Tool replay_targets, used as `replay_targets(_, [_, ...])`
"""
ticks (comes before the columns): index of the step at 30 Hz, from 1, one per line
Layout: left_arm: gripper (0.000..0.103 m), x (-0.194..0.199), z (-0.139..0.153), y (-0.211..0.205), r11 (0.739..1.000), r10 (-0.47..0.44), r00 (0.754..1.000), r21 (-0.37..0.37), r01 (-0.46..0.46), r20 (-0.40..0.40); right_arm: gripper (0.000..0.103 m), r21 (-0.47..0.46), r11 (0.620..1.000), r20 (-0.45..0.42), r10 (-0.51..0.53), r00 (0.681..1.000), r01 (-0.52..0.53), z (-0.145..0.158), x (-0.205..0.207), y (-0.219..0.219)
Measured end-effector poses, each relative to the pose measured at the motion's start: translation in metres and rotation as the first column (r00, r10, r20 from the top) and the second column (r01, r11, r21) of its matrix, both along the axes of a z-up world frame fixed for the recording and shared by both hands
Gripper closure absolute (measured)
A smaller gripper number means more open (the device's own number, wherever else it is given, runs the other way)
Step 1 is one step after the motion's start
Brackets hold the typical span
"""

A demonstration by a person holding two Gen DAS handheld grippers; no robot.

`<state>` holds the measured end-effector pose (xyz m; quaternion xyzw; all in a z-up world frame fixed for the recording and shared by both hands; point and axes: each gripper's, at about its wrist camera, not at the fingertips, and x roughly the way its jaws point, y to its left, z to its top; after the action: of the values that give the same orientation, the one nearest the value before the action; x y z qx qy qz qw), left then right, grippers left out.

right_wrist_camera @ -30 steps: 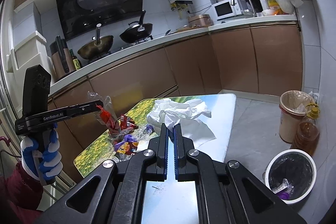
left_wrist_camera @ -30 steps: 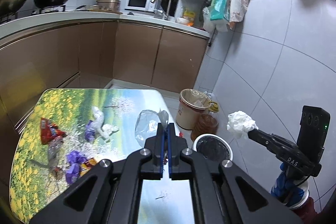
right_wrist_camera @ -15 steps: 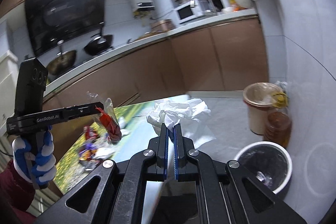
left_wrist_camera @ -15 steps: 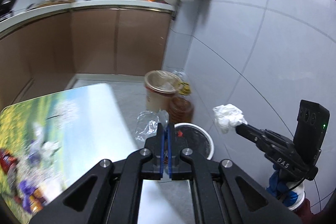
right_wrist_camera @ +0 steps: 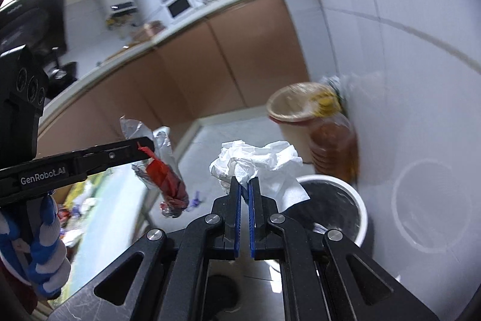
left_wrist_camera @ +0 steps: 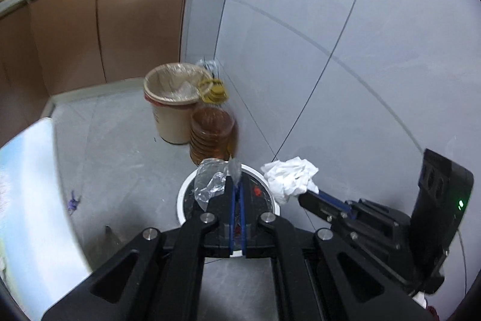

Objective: Collect trash
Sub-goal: 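Carry the plastic bag and tissues to the bin and release them, then return both tools to the trash pile on the table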

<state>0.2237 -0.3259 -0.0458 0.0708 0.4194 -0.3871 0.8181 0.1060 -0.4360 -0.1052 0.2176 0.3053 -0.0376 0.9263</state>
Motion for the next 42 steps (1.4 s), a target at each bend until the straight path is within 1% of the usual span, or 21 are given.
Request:
replay_targets(3, [0.101,0.019,-0.021,-0.022,1.0,-0.003,0.999,0.015,0.003,-0.036,0.099,-0.008,1.0,-0.05,-0.017,0.999,0.017,-0.018,0.013,-0.01])
replay_targets(4, [0.099,0.025,-0.026,-0.029,1.0,0.001,0.999,0.018,0.0,-0.043,0.099,-0.012,1.0,-0.066,-0.021,0.998,0.02,-0.023,0.018,-0.012])
replay_targets(5, [0.099,0.03,-0.03,-0.036,1.0,0.0,0.999,0.019,0.001,-0.052,0.099,-0.014,1.0,-0.079,-0.025,0.997,0.024,-0.028,0.023,-0.014])
replay_targets(7, [0.099,0.039,-0.039,-0.045,1.0,-0.006,0.997,0.016,0.007,-0.081,0.093,-0.02,0.999,-0.109,-0.035,0.993,0.033,-0.039,0.033,-0.02])
replay_targets(9, [0.098,0.045,-0.046,-0.053,1.0,-0.015,0.994,0.016,0.017,-0.107,0.093,-0.031,0.999,-0.134,-0.046,0.99,0.043,-0.049,0.042,-0.025])
replay_targets(11, [0.098,0.05,-0.051,-0.058,1.0,-0.014,0.993,0.022,0.017,-0.114,0.087,-0.025,0.999,-0.162,-0.049,0.986,0.045,-0.061,0.053,-0.032])
replay_targets(12, [0.098,0.053,-0.053,-0.059,1.0,-0.014,0.992,0.019,0.016,-0.122,0.077,-0.026,0.998,-0.171,-0.054,0.984,0.051,-0.066,0.056,-0.035])
replay_targets(13, [0.098,0.053,-0.052,-0.057,1.0,-0.013,0.992,0.013,0.015,-0.127,0.07,-0.031,0.998,-0.185,-0.062,0.981,0.058,-0.07,0.06,-0.038])
replay_targets(16, [0.098,0.054,-0.046,-0.05,1.0,-0.011,0.993,-0.004,0.01,-0.122,0.07,-0.03,0.997,-0.195,-0.074,0.978,0.07,-0.073,0.061,-0.042])
replay_targets(19, [0.098,0.05,-0.038,-0.038,1.0,0.003,0.997,-0.005,-0.003,-0.083,0.07,-0.035,0.997,-0.19,-0.075,0.979,0.069,-0.069,0.056,-0.041])
replay_targets(23, [0.098,0.039,-0.019,-0.011,0.999,0.039,0.998,-0.023,-0.04,-0.041,0.07,-0.03,0.998,-0.164,-0.066,0.984,0.062,-0.058,0.045,-0.031])
replay_targets(29, [0.098,0.019,0.015,0.046,0.993,0.112,0.993,-0.04,-0.111,0.035,0.068,-0.028,0.999,-0.103,-0.028,0.994,0.025,-0.032,0.03,-0.003])
replay_targets(35, [0.098,-0.008,0.048,0.121,0.977,0.207,0.972,-0.074,-0.199,0.112,0.065,-0.055,0.998,-0.027,0.026,0.999,-0.028,0.008,0.01,0.04])
replay_targets(36, [0.096,-0.013,0.051,0.136,0.974,0.224,0.967,-0.076,-0.215,0.124,0.064,-0.059,0.998,-0.016,0.037,0.999,-0.038,0.014,0.008,0.046])
replay_targets(38, [0.081,-0.022,0.056,0.163,0.965,0.26,0.955,-0.082,-0.251,0.141,0.062,-0.062,0.996,0.006,0.068,0.998,-0.068,0.026,0.002,0.061])
replay_targets(39, [0.065,-0.027,0.059,0.18,0.957,0.287,0.946,-0.089,-0.276,0.152,0.061,-0.068,0.994,0.018,0.089,0.996,-0.087,0.033,-0.002,0.073])
replay_targets(40, [0.058,-0.032,0.061,0.196,0.948,0.316,0.935,-0.096,-0.303,0.165,0.061,-0.072,0.993,0.025,0.1,0.995,-0.098,0.037,-0.004,0.08])
replay_targets(42, [0.057,-0.04,0.064,0.225,0.933,0.357,0.916,-0.106,-0.343,0.18,0.06,-0.075,0.989,0.04,0.131,0.991,-0.128,0.045,-0.011,0.099])
